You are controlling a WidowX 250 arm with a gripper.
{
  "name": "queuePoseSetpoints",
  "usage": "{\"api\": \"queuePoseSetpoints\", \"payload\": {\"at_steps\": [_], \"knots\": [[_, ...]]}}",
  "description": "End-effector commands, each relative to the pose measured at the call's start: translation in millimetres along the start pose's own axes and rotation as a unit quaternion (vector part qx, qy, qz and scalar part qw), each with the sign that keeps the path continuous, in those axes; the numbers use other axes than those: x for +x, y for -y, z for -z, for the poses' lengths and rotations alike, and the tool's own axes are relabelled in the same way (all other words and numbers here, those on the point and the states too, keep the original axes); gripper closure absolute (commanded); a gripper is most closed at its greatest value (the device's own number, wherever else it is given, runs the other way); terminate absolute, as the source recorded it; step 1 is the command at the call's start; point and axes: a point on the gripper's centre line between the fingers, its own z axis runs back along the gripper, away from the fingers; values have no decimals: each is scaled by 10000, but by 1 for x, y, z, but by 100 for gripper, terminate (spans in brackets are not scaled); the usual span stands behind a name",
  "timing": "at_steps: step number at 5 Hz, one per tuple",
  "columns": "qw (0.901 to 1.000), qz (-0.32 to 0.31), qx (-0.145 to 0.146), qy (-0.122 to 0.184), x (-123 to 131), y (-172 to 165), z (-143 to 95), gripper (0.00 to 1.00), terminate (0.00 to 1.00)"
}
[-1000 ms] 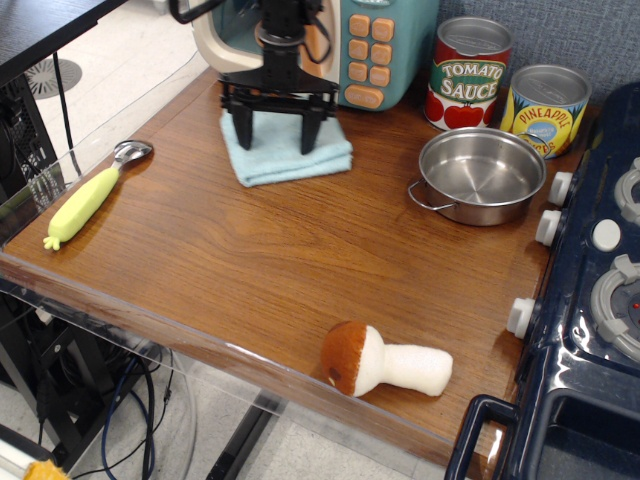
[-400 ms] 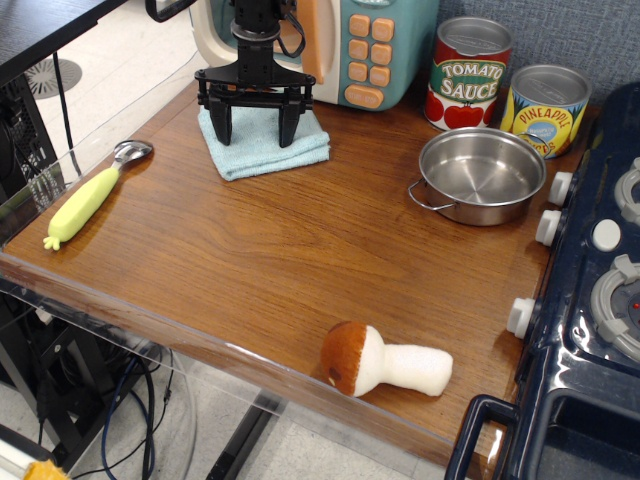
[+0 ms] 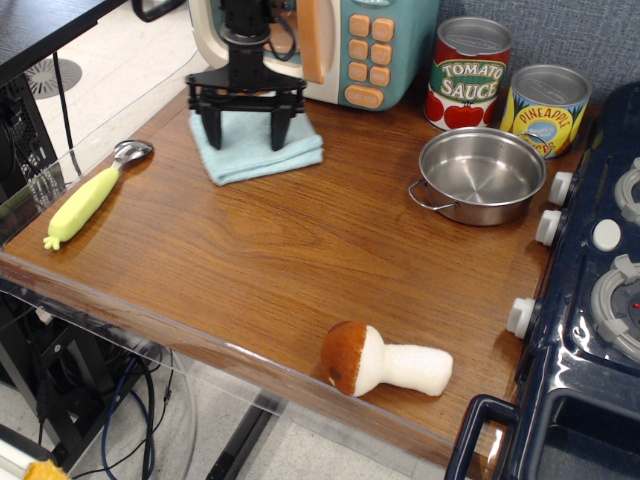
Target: Move the blue towel to the back left corner of the table
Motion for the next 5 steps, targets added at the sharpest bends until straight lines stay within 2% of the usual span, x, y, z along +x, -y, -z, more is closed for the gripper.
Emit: {"api": "queuePoseSetpoints", "payload": {"at_steps": [1, 2, 3, 5], "knots": [[9944, -382, -492, 849, 5, -34, -62, 0, 0], [9915, -371, -633, 1070, -1, -37, -76, 0, 0], [9905, -177, -783, 1120, -3, -34, -78, 0, 0], [9905, -177, -783, 1120, -3, -34, -78, 0, 0]]}}
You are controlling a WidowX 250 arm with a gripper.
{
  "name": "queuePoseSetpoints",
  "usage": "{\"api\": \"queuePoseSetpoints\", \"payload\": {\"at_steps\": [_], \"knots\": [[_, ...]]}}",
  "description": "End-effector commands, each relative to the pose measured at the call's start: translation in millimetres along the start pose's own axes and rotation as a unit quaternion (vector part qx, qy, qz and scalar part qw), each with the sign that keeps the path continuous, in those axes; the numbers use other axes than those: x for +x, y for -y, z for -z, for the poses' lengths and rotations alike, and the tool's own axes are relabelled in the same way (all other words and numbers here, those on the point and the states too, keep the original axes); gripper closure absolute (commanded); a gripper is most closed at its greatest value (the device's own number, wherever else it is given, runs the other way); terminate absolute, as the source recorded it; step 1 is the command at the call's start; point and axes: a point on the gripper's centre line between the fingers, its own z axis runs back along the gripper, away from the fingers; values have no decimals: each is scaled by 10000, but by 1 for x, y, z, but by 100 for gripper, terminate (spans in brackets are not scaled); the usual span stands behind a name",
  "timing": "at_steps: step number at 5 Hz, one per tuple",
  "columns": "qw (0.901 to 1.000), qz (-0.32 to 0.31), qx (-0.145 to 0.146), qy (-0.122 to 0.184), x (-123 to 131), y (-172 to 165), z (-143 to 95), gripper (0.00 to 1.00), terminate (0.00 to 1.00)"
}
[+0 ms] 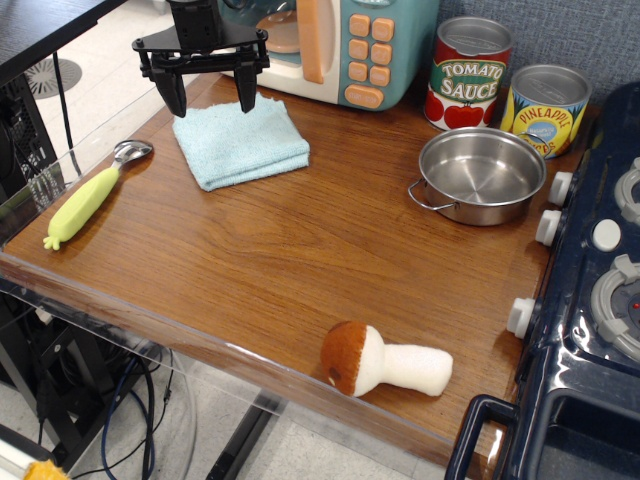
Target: Move the blue towel to the back left corner of the table
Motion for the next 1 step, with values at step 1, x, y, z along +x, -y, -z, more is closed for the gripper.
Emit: {"api": "queuePoseSetpoints", "payload": {"at_steps": [1], "knots": [[9992, -62, -61, 394, 9, -10, -28, 0, 100]]}}
